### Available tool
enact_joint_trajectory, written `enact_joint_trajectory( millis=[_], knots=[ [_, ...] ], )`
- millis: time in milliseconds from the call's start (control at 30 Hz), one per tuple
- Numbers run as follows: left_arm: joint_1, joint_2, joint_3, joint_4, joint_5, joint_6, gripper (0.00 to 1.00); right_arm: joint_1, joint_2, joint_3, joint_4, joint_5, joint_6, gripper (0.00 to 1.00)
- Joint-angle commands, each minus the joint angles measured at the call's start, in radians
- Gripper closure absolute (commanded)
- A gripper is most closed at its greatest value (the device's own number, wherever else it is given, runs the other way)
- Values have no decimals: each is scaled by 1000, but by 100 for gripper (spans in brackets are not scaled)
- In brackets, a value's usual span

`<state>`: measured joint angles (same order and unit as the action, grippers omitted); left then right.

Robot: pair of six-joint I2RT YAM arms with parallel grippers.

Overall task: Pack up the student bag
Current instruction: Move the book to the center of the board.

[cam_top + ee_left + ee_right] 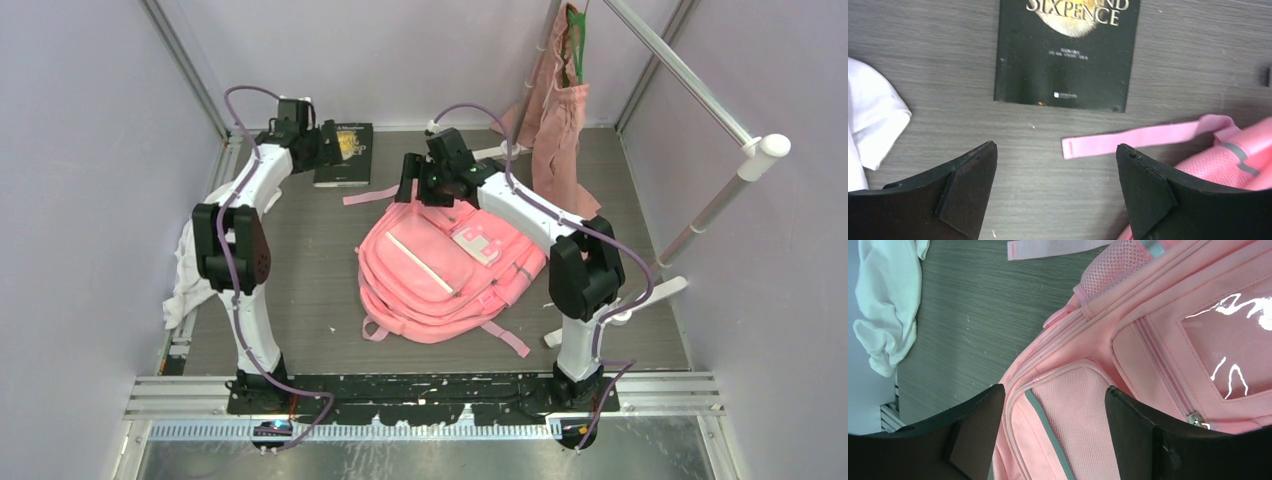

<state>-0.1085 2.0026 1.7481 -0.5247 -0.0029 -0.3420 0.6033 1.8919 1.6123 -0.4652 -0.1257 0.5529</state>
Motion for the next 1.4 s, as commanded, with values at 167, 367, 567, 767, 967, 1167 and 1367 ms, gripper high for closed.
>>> enact_joint_trajectory(
  millis=[167,367,567,767,967,1167,1367],
  knots=[
    [43,51,36,-44,61,18,6,-13,165,328,-72,20,41,22],
    [141,73,20,-21,197,-73,6,-26,419,645,-152,19,85,26],
    [217,77,-56,104,279,-149,9,-49,558,740,11,48,161,34],
    [257,173,-3,182,344,-213,16,-57,778,984,62,63,254,38],
    [257,278,127,153,376,-244,21,-57,885,1063,139,116,311,38],
    [257,322,159,178,379,-272,24,-38,954,1105,196,123,349,40],
    [255,345,163,192,435,-299,36,0,990,1113,235,115,363,41]
  ],
)
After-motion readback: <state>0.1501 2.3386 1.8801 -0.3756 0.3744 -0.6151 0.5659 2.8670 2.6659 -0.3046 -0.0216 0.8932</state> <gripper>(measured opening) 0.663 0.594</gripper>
